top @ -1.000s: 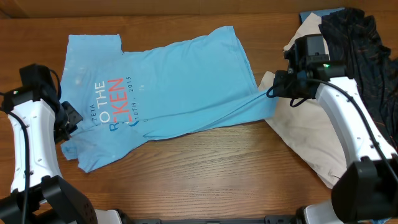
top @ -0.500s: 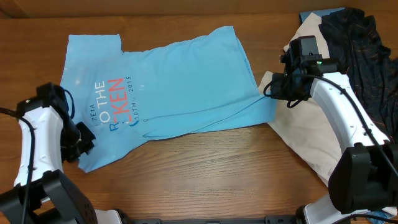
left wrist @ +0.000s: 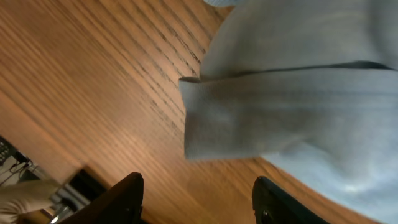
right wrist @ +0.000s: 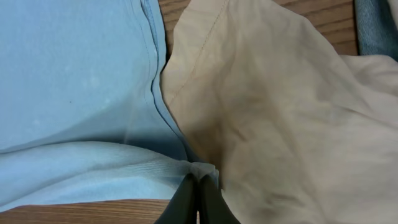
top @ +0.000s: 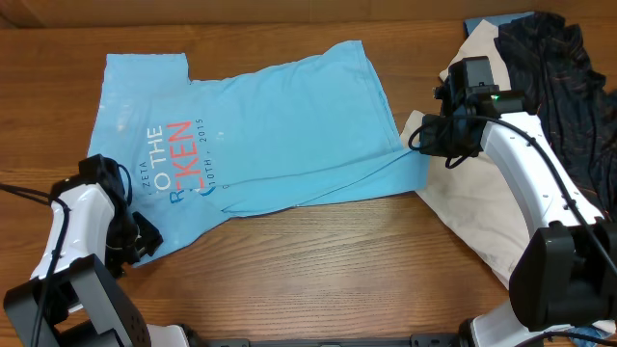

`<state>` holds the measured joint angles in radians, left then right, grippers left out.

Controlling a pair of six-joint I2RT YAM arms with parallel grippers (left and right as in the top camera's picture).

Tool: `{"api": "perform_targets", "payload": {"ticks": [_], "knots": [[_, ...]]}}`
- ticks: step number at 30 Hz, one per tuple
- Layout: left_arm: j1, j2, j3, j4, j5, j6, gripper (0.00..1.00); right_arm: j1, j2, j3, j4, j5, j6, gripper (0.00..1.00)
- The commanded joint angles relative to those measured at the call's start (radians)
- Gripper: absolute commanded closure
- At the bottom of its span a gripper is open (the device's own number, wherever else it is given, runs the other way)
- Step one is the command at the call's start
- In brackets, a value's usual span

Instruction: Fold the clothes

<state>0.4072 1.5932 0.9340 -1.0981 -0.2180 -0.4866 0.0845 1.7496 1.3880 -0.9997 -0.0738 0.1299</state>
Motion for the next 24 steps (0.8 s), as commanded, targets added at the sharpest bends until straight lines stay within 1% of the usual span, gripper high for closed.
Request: {"api": "perform_targets", "payload": {"ticks": [1,4,12,13,15,16,17,18,21,24], "knots": [[0.006,-0.009,-0.059,0.062,-0.021,-0.038,0.41,-0.006,-0.004,0.0,-0.002,0.013,-0.008,0.96],[0.006,-0.009,-0.087,0.127,-0.026,-0.038,0.45,-0.006,-0.004,0.0,-0.005,0.013,-0.008,0.96],[0.005,-0.009,-0.094,0.224,-0.026,-0.029,0.46,-0.006,-0.004,0.0,-0.01,0.013,-0.008,0.96],[0.005,-0.009,-0.094,0.228,-0.026,-0.029,0.51,-0.006,-0.004,0.0,-0.011,0.013,-0.008,0.96],[0.005,-0.009,-0.094,0.231,-0.026,-0.029,0.67,-0.006,-0.004,0.0,-0.011,0.013,-0.008,0.96],[0.005,-0.009,-0.094,0.232,-0.025,-0.027,0.78,-0.006,-0.004,0.0,-0.011,0.013,-0.008,0.96],[0.005,-0.009,-0.094,0.232,-0.025,-0.021,0.92,-0.006,-0.004,0.0,-0.011,0.013,-0.008,0.96],[0.005,-0.009,-0.093,0.232,-0.025,-0.016,0.96,-0.006,-0.004,0.0,-0.011,0.013,-0.007,0.96],[0.005,-0.01,-0.084,0.213,-0.025,0.004,0.96,-0.006,-0.004,0.0,-0.011,0.013,-0.008,0.96],[0.005,-0.015,-0.042,0.154,-0.019,0.004,0.96,-0.006,-0.004,0.0,-0.01,0.013,-0.008,0.96]]}}
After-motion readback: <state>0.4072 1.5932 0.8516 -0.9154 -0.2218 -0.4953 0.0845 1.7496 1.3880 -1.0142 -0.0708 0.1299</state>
